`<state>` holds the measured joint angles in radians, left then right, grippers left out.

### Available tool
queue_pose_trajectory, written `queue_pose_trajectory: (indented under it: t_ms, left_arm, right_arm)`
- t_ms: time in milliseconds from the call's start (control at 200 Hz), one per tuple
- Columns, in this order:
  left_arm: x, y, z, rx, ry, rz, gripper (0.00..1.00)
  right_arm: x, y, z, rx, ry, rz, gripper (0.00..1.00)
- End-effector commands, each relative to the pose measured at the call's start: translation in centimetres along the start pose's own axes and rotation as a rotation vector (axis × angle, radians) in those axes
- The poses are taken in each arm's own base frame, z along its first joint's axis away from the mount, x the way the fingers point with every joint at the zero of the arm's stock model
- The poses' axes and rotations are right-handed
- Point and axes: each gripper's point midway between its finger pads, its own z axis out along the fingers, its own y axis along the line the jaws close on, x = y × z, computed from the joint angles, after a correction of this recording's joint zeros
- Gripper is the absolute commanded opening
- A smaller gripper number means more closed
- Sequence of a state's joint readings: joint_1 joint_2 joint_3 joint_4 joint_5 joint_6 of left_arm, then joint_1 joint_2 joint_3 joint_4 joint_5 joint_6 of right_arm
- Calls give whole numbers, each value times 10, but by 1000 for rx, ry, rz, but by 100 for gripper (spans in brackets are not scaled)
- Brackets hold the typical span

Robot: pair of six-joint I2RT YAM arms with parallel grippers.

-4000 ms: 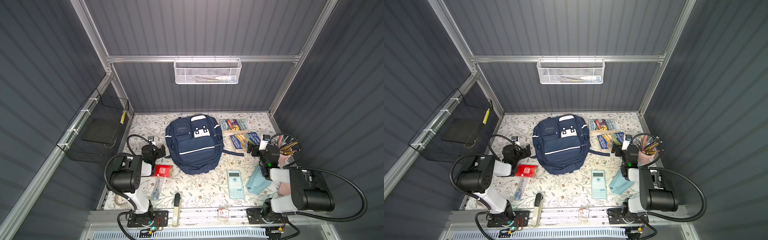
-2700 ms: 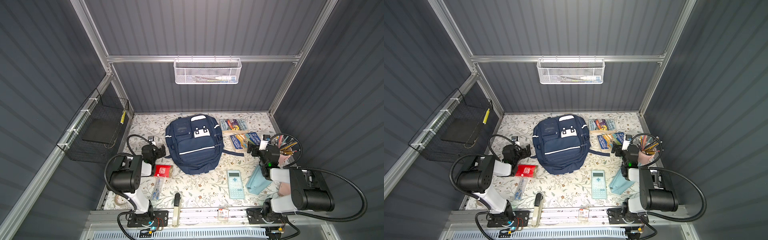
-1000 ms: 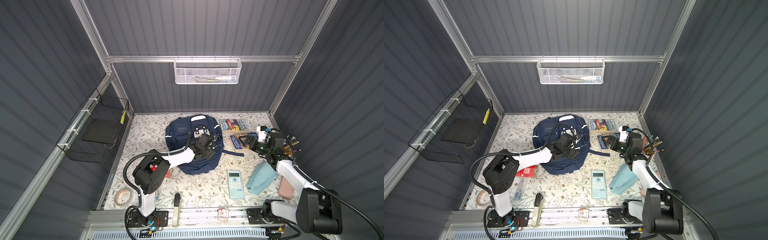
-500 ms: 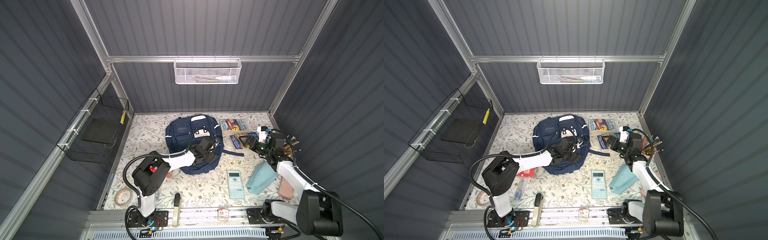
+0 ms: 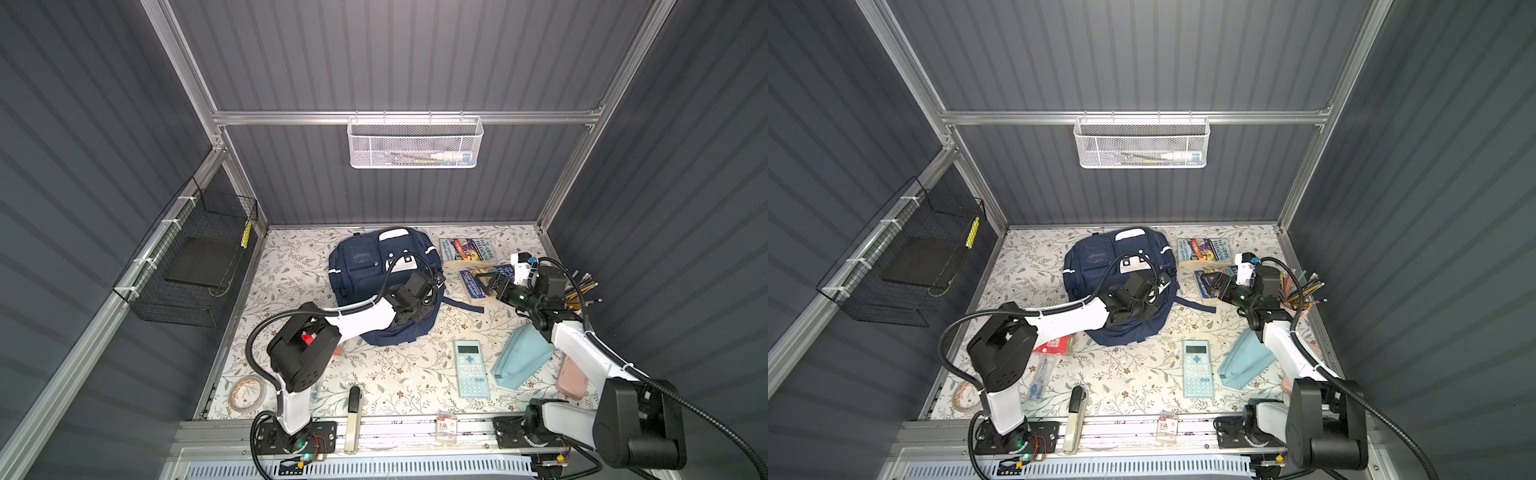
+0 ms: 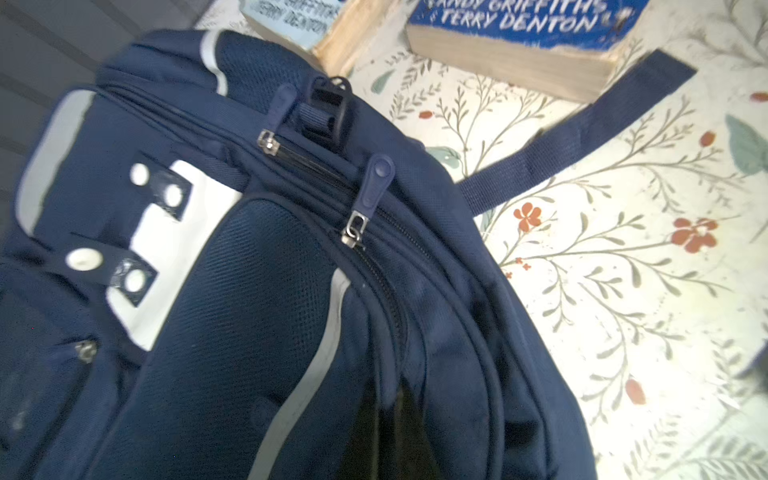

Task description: Pack the student bag

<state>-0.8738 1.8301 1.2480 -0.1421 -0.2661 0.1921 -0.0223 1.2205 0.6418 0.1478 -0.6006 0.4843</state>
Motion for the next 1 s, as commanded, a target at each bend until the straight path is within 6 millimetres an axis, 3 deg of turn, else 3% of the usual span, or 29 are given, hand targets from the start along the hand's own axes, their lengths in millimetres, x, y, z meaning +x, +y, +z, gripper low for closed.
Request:
queue_pose_trajectory:
  t_ms: [0, 130, 290, 390, 570, 670, 870, 996]
  left_arm:
    - [-33, 28, -43, -62, -106, 6, 0]
    - [-47, 40, -58, 3, -144, 16, 0]
    - [-33, 25, -56, 86, -127, 39, 0]
    - [-34, 27, -61, 73, -162, -11, 0]
    - [-46, 33, -77, 62, -205, -20, 0]
    - [-47, 35, -82, 57, -205, -11, 0]
    - [-41, 39, -90, 38, -205, -19, 0]
    - [-39, 44, -96, 23, -225, -36, 0]
  right_arm:
    - [2, 4, 4, 25, 38, -101, 96]
    - [-7, 9, 9, 40, 66, -182, 96]
    - [-31, 21, 29, -10, 79, -100, 94]
    - [-38, 25, 58, -2, 105, -50, 91]
    - [-29, 43, 127, -19, 243, 15, 85]
    - [-29, 42, 159, 20, 265, 33, 83]
    - [-41, 32, 198, 94, 278, 63, 73]
    - [-32, 33, 215, 76, 324, 92, 72]
